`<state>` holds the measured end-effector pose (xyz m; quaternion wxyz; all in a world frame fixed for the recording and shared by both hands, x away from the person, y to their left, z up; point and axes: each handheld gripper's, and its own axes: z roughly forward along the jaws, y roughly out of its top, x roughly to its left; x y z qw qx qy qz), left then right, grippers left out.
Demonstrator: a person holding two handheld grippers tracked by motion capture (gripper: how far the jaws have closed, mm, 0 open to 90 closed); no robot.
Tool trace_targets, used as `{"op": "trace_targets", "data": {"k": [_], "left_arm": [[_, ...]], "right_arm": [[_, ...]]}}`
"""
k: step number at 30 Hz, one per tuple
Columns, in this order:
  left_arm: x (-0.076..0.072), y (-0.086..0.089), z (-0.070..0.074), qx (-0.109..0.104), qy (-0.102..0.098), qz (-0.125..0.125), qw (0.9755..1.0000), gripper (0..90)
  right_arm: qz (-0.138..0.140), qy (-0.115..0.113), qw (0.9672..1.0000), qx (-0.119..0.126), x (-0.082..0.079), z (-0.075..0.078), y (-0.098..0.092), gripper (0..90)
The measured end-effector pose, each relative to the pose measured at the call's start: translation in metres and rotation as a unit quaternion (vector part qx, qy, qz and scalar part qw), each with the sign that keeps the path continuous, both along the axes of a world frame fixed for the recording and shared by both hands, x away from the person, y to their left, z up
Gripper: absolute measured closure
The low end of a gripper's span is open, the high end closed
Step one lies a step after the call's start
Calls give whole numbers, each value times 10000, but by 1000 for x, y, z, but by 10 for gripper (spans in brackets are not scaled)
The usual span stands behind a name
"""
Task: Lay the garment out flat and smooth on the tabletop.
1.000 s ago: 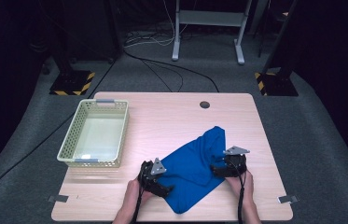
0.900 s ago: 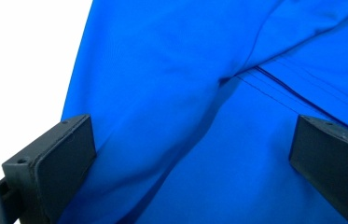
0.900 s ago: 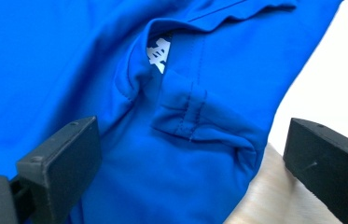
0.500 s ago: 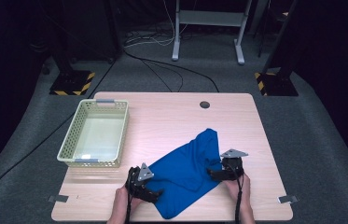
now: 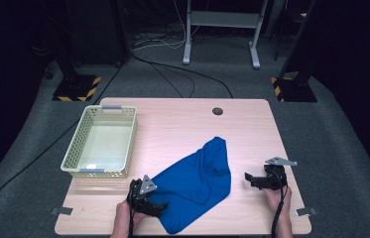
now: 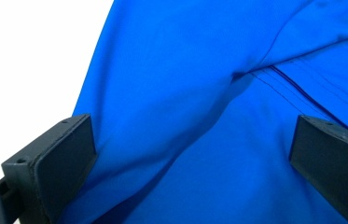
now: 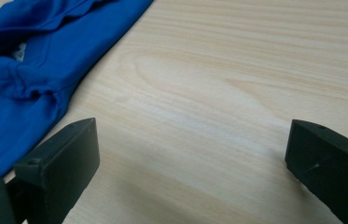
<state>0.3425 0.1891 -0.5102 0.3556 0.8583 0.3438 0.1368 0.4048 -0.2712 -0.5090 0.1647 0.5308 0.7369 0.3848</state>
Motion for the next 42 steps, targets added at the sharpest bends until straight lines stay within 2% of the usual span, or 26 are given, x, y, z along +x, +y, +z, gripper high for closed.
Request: {"op": "trace_targets", "data": {"k": [2,4,6,8,12,17,18,21,22,25,29,32,35,37,40,42], "left_arm": [[-1,1,1,10,51,85,9999,8],[-4,-1,6,71,122,159,9998,10],[-9,-5,13,29,101,144,9998,10],[-12,-12,22,-10,37,40,10000,12],[-12,-25,29,-109,-4,-116,9999,18],[-3,-57,30,-194,-9,-351,9992,26],[-2,-62,30,-181,-14,-389,9991,26],[4,-84,27,32,2,-618,9981,26],[6,-88,27,40,1,-645,9979,26],[11,-100,26,-10,158,-729,9972,41],[11,-117,24,183,156,-941,9953,59],[10,-126,22,272,155,-1043,9941,105],[8,-137,18,519,59,-1028,9933,244],[6,-139,18,522,-20,-1035,9933,293],[7,-138,20,582,-115,-989,9933,434],[8,-136,22,527,-61,-980,9938,501]], "right_arm": [[-86,19,9999,50,1,0,-1,43],[-82,33,9999,-70,2,0,1,53],[-105,22,9999,-132,3,0,2,55],[-172,27,9998,-64,5,0,1,58],[-281,42,9996,71,8,0,-3,58],[-291,44,9996,-36,11,0,-1,59],[-274,32,9996,-104,11,0,0,59],[-250,25,9995,-216,11,0,3,61],[-248,17,9994,-237,11,-1,3,64],[-258,16,9993,-282,10,-1,4,66],[-253,13,9993,-281,11,-1,4,69],[-247,13,9994,-249,11,0,3,71],[-261,2,9993,-258,10,0,3,80],[-262,5,9993,-274,10,0,4,81],[-267,0,9993,-262,10,0,3,85],[-270,-1,9993,-264,10,0,3,87]]}}
